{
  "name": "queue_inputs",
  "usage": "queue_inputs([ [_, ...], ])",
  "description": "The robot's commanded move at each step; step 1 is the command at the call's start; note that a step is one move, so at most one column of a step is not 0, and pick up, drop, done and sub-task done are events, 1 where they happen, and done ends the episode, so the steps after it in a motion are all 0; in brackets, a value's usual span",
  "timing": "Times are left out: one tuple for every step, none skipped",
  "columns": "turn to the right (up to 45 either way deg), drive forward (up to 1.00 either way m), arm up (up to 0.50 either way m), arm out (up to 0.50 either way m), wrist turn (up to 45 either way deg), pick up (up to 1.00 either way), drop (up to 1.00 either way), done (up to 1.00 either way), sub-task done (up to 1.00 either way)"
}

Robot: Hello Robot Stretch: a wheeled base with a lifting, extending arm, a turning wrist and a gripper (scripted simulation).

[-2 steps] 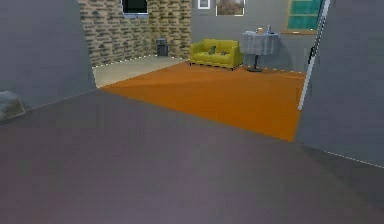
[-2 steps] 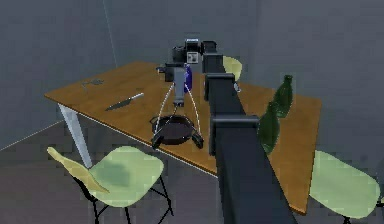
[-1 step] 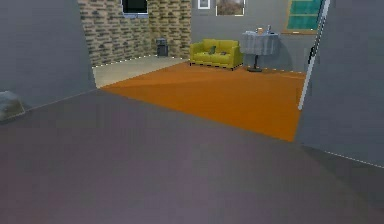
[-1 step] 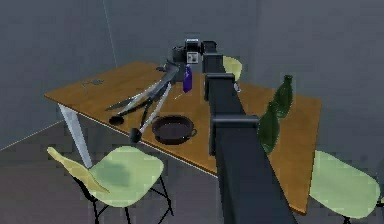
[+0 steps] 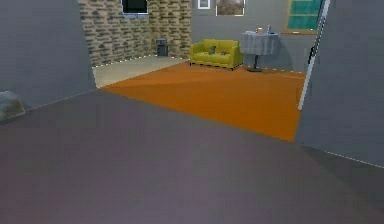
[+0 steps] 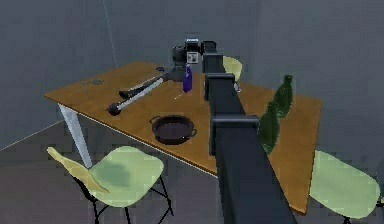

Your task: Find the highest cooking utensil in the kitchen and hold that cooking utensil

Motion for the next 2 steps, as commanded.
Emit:
queue_inputs([
  [0.0,0.0,0.0,0.0,45.0,0.0,0.0,0.0,0.0],
  [0.0,0.0,0.0,0.0,18.0,0.0,0.0,0.0,0.0],
])
